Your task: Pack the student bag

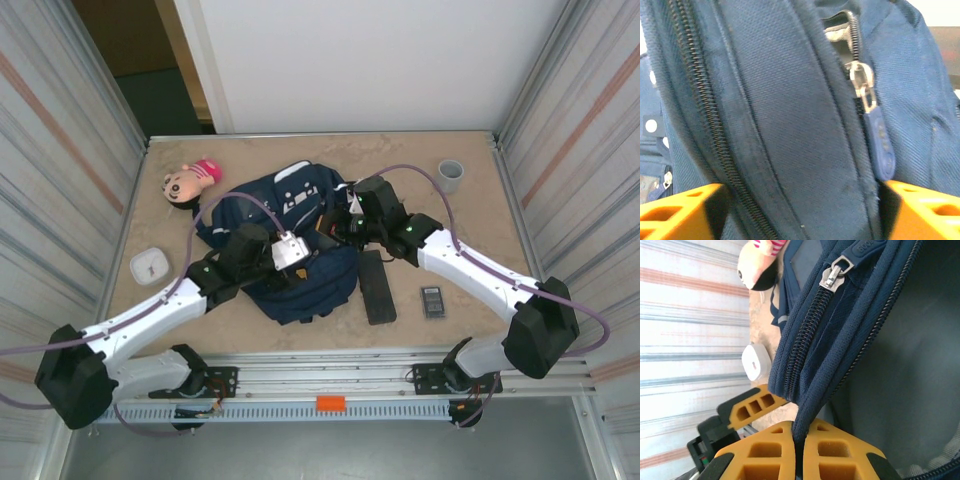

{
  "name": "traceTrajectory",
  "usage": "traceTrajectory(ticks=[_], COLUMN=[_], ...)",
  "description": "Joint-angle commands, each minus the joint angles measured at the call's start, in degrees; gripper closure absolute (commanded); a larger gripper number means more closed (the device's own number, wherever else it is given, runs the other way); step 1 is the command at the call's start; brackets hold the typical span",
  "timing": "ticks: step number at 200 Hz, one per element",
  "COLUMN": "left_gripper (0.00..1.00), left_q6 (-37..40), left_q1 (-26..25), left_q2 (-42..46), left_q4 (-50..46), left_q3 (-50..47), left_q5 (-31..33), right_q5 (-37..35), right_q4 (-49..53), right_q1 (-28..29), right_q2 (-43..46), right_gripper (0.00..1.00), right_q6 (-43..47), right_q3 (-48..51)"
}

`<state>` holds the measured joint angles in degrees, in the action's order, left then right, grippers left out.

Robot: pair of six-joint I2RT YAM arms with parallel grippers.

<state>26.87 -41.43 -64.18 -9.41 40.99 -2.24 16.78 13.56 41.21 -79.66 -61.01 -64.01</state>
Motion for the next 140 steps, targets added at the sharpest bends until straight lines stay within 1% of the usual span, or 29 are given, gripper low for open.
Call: traceTrajectory(ticks=[1,8,17,24,27,31,34,37,47,56,64,78,90,98,111,129,140], left_gripper=[0.39,0.46,0.53,0.65,0.72,0.79,0.85,0.89,0.95,0.99,1.0,1.0,1.0,1.0,1.0,1.0,1.0], left_q6=[-0.9,-0.2,1.3,2.5,2.9,3.6,4.1,4.9,8.2,12.1,15.2,18.1,19.2,19.8,21.8,23.9,25.0], left_q1=[0.5,0.6,0.8,1.3,1.6,2.0,2.5,2.8,4.8,7.0,9.0,13.4,16.4,17.6,18.4,18.5,18.5], left_q2=[-1.9,-1.8,-1.3,-0.5,-0.2,0.3,0.7,1.1,2.7,3.9,4.6,5.4,5.9,6.2,5.7,3.8,2.5], left_q4=[2.0,1.6,0.1,-1.2,-1.8,-2.6,-3.3,-4.1,-7.3,-10.9,-14.1,-17.9,-19.3,-20.0,-22.1,-26.7,-29.3], left_q3=[-0.8,-0.8,-0.6,-0.2,-0.1,0.0,0.2,0.3,0.9,2.0,3.3,6.0,7.7,8.4,9.7,12.7,14.4], left_q5=[9.1,9.7,8.7,6.9,6.1,4.8,3.6,2.1,-3.6,-9.7,-15.0,-22.0,-27.1,-29.8,-32.7,-35.0,-36.7], right_q5=[3.8,3.8,3.8,3.9,3.9,3.9,3.7,3.5,2.5,1.2,0.6,0.4,1.9,2.8,3.9,6.5,6.5], right_q4=[-6.7,-6.6,-6.2,-5.6,-5.3,-4.9,-4.7,-4.3,-3.3,-2.5,-1.9,-0.4,0.2,0.2,0.2,1.8,2.9], right_q1=[0.3,0.4,0.2,0.1,0.0,-0.2,-0.3,-0.4,-0.6,-0.5,-0.6,-1.6,-2.9,-3.5,-3.4,-2.4,-0.5], right_q2=[4.4,4.4,4.5,4.8,4.9,5.1,5.3,5.5,6.6,7.9,9.4,11.9,13.8,15.0,16.0,15.1,13.5], right_gripper=[1.0,1.0,1.0,1.0,1.0,1.0,0.98,0.94,0.8,0.72,0.67,0.62,0.59,0.57,0.49,0.47,0.47], right_q6=[-0.5,-0.5,-0.2,0.4,0.8,1.4,2.1,2.9,6.5,10.8,15.2,23.9,32.7,39.2,50.8,67.8,78.3], right_q3=[-1.8,-1.7,-1.6,-1.6,-1.6,-1.4,-1.3,-1.1,-0.5,0.4,1.2,2.6,3.9,4.7,6.0,6.3,6.2])
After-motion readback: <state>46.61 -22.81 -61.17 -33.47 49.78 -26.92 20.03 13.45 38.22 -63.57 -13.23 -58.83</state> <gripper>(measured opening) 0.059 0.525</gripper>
